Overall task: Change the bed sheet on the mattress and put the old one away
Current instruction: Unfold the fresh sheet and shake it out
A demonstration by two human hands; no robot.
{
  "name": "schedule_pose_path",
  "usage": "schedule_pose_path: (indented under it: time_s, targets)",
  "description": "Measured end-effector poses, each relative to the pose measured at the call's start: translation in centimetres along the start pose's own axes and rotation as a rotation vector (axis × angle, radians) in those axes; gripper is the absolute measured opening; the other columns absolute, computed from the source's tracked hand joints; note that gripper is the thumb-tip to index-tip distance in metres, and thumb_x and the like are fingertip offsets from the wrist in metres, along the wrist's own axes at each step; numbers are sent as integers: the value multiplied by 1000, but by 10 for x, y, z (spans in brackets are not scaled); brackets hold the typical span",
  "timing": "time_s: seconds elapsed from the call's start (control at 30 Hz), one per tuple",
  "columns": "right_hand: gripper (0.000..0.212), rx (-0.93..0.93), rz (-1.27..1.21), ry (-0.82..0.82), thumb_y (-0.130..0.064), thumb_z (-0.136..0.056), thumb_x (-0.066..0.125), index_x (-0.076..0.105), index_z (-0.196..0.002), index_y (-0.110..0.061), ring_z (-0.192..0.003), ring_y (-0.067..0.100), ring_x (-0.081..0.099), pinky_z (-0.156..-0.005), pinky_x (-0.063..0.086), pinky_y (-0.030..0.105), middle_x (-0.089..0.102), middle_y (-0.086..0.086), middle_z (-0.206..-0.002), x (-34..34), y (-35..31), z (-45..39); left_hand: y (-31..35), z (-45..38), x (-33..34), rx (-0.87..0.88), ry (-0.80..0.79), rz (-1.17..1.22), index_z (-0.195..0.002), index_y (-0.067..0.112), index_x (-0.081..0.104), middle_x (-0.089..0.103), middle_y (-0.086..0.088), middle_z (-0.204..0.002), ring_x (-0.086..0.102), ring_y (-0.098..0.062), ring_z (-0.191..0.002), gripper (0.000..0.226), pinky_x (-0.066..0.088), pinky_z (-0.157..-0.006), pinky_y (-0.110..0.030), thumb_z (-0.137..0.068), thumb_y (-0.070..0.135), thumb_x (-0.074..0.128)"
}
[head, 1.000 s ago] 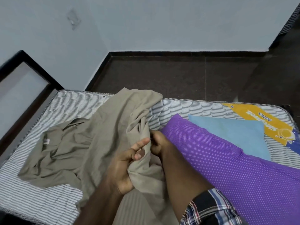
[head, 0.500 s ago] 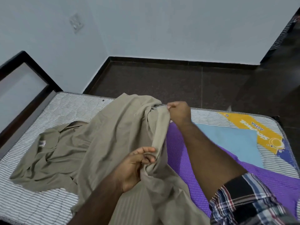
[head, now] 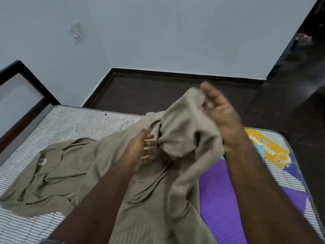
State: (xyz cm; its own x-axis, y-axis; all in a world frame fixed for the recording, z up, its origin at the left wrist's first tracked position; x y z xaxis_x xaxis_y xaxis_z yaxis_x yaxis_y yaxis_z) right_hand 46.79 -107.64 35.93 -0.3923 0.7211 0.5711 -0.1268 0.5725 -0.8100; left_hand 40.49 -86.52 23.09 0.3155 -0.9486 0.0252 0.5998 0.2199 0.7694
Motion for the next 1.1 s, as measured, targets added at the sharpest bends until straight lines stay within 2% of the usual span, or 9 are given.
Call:
schedule_pose_path:
  time_s: [0.1,0.23,0.3,0.43,0.63,0.8,0.9,1.0,1.1]
  targets:
    - [61,309,420,-271,7,-76,68,68,-127,-25,-98,19,57,-80,47,33,72,10,-114,3,66,64,-15,-7,31,-91,-169,-35,-100,19,68,68,-7,-98,64,-25,-85,65,51,-74,-30,-78,80,60]
    - [47,724,462,-589,8,-88,65,69,-123,-23,-80,5,64,-70,50,18,74,-8,-97,-9,113,135,-54,-13,56,-85,-216,-399,-89,10,72,72,-16,-88,69,-29,-79,28,55,-71,-39,-70,29,79]
    - [30,740,546,-331,4,-87,67,74,-111,-12,-80,14,68,-72,54,23,75,5,-99,-50,122,129,-65,-9,57,-89,-184,-341,-80,12,66,62,-17,-80,61,-26,-71,19,47,-68,-38,-61,15,68]
    - [19,652,497,627,-11,-97,61,65,-111,2,-77,23,68,-72,57,32,70,15,-91,-150,137,109,-84,5,51,-249,-192,55,-96,1,73,68,-21,-94,66,-34,-85,34,55,-79,-41,-70,13,55]
    - [50,960,-27,599,-43,-96,63,61,-126,-3,-116,31,63,-87,58,42,64,13,-119,-115,214,91,-97,20,57,-260,-406,372,-107,-3,70,70,-21,-96,67,-32,-86,38,49,-90,-40,-87,8,40]
    - [11,678,-83,717,-2,-96,59,64,-86,-5,-49,10,57,-46,52,17,61,4,-61,-107,173,45,-90,21,46,-140,-484,457,-116,13,71,62,-20,-116,63,-30,-94,45,47,-91,-42,-79,2,48]
    - [5,505,31,734,-6,-97,59,64,-98,-6,-69,20,64,-69,63,36,59,8,-74,-112,123,18,-82,22,56,-91,-477,442,-104,20,77,64,-14,-108,63,-25,-92,42,47,-91,-40,-77,4,50]
    - [34,744,249,648,-37,-91,71,63,-111,-11,-85,29,63,-79,60,49,60,14,-100,-121,137,28,-77,22,76,-68,-485,466,-101,20,76,61,-14,-112,61,-25,-95,38,43,-94,-39,-81,4,49]
    - [46,1027,91,495,-52,-82,75,72,-97,-9,-82,29,65,-77,56,41,68,16,-94,-116,182,61,-78,24,86,-57,-513,456,-112,16,75,64,-18,-119,63,-28,-101,44,43,-97,-41,-87,1,42]
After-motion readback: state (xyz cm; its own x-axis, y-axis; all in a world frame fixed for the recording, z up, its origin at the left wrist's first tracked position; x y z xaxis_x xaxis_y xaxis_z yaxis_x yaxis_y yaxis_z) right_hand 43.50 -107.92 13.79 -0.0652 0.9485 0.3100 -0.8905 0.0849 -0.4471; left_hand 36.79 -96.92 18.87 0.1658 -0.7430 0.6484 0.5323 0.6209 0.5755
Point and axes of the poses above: each hand's wrist, its own z-axis away from the middle knuckle, its own x-axis out of the palm, y = z × x, the point moved 6 cm from there along -z, towards the middle knuckle
